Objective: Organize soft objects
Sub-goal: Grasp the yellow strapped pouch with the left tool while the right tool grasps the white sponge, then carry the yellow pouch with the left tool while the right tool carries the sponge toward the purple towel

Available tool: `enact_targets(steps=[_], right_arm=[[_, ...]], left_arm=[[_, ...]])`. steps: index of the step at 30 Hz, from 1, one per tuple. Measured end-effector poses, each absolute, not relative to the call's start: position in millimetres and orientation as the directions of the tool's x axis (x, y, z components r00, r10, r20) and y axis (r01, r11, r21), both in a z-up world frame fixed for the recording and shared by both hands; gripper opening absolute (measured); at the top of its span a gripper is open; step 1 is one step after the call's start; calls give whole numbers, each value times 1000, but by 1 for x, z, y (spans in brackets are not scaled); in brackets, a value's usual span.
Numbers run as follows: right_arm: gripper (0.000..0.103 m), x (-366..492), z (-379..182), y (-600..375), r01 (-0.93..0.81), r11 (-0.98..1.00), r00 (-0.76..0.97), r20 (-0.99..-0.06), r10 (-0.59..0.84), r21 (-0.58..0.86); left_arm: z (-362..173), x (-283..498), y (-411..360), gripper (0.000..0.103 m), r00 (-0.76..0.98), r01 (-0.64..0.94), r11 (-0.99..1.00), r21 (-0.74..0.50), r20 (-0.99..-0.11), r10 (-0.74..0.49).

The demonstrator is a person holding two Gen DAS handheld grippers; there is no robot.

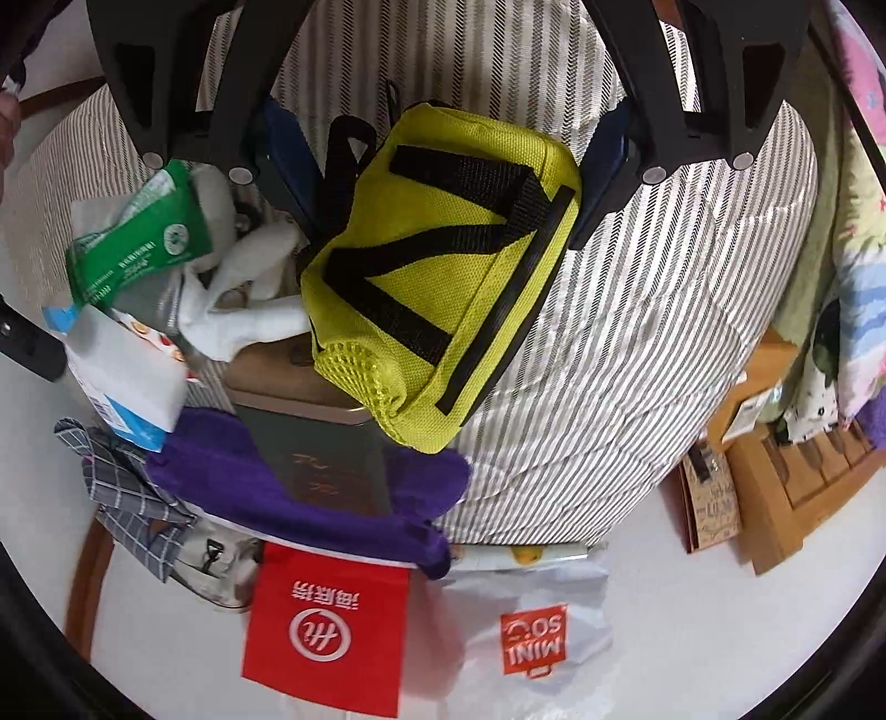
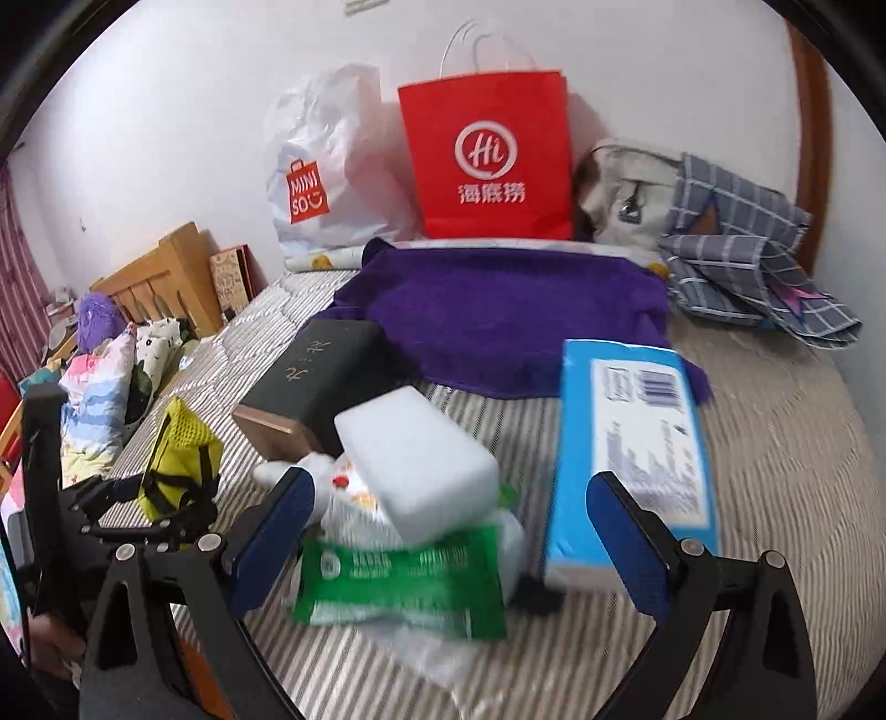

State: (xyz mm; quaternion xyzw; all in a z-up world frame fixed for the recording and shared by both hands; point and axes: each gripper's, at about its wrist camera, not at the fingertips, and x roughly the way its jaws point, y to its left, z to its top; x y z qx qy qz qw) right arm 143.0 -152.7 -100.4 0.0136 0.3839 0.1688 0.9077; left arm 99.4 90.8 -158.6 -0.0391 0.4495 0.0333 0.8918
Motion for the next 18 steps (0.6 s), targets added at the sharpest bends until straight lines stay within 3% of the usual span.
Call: enact_targets(steps=[4,6,8,9,18], right_arm=[[98,163,-115,-139,-334,930,598,-728,336,155],[93,170,-124,-133,-340,930,572,-754,323,141],[67,175,-130,-130,-357,922,548,-765,338,151],[65,178,-132,-129,-363,918,534,-771,347,162],[65,158,-105,-151,-346,920,616,-695,371,184]], left_arm=[[-165,103,97,81,582,-97,992,-81,-813,-9],[-169,105,96,81,577,-96,992,-86,-817,-15],[-172,106,93,81,574,-95,992,-78,-819,-10],[-173,107,92,81,572,-93,993,-78,-820,-11],[-176,107,90,81,554,-104,991,-85,-832,-13]])
